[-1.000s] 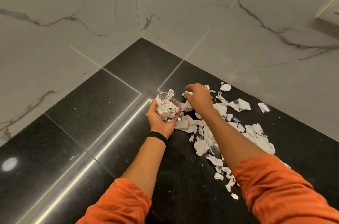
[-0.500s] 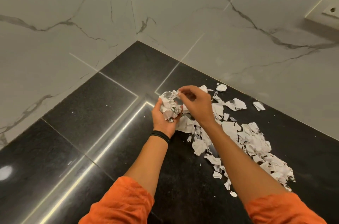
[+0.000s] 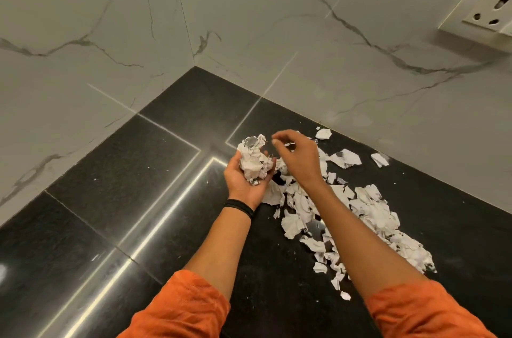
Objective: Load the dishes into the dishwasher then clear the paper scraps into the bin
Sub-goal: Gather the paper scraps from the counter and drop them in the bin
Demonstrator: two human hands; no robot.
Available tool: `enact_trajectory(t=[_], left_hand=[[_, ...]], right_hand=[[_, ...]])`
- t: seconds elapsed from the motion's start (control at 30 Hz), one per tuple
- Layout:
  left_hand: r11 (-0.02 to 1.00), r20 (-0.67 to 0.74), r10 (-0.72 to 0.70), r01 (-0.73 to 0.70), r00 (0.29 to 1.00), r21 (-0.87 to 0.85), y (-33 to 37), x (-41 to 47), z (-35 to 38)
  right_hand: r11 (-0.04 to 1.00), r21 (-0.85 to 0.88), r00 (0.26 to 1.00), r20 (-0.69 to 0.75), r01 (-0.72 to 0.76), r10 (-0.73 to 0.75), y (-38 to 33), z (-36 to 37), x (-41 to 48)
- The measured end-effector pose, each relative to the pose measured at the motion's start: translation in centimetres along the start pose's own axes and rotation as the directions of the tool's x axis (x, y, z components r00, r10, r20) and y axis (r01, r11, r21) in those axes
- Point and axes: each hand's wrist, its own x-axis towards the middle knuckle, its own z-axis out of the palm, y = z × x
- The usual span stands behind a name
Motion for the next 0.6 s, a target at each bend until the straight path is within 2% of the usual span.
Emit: enact_trajectory(t=[0.1,0.2,0.3,0.43,0.53,0.6], left_hand=[[0.999,-0.009,-0.002,0.002,1.0,-0.047,0.0,1.6,0.5],[0.999,-0.012,-0.01,0.01,1.0,-0.051,-0.1,2.4,1.0],[0.999,-0.014,-0.014,0.013,1.0,-0.043,-0.3,2.7,1.2],[1.0,-0.029,-0.013,0.013,1.0,-0.017,-0.4,2.5,0.9],[1.0,-0.032,0.002,-0.002,0.999,-0.008,-0.6,1.8,1.1],[1.0,-0.034,0.007,-0.007,0.999,0.017,-0.9,1.2,1.3]], right_hand=[[0.969,-0.237,0.997,-0.002,-0.075,0.077,4.0,-0.3,3.4],[0.876,-0.482,0.976,0.185,-0.015,0.118,7.3,-0.3,6.1],[0.827,-0.562,0.944,0.277,0.008,0.18,8.9,-0.2,7.1],[0.856,-0.512,0.977,0.142,-0.067,0.161,9.1,-1.1,5.9],[0.952,-0.256,0.985,-0.075,-0.167,0.153,7.1,-2.5,4.2],[0.988,-0.055,0.982,-0.129,-0.147,0.139,4.4,-3.1,2.6]])
